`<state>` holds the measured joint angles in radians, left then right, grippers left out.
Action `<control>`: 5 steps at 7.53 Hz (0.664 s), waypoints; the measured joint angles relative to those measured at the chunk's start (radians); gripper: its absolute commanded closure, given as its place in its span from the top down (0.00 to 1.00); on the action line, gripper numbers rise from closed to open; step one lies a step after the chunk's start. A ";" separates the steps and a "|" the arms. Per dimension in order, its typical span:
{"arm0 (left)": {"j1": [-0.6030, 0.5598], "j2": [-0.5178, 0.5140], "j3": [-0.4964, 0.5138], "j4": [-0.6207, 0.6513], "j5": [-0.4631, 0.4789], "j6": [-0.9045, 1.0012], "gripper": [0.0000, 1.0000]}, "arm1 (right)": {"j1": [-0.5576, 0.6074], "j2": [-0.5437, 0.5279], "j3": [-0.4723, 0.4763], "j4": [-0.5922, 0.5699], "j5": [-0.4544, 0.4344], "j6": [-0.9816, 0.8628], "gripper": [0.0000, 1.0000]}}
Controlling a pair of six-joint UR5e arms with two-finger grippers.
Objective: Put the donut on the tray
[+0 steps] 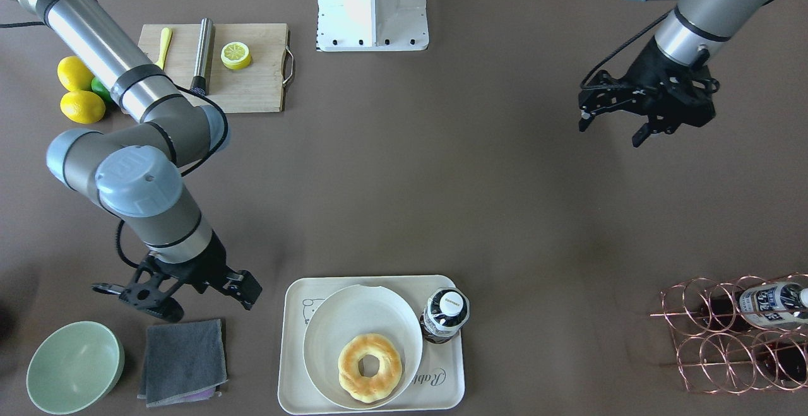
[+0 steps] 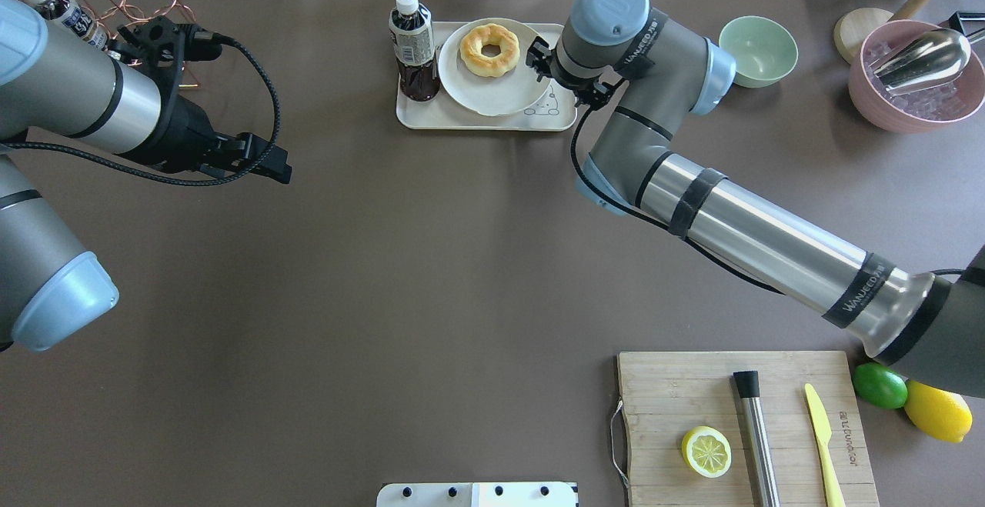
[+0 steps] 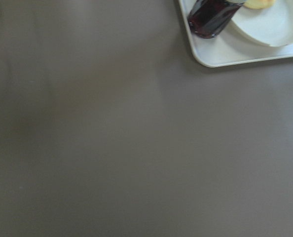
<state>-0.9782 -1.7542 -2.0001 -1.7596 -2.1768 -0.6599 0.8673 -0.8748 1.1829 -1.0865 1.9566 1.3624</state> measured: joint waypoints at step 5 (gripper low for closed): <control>-0.482 0.127 0.175 0.183 -0.137 0.744 0.99 | 0.353 -0.528 0.458 -0.281 0.207 -0.789 1.00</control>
<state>-1.4605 -1.6273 -1.8254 -1.5768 -2.3140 0.0840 1.2205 -1.4025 1.6409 -1.3677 2.1634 0.5736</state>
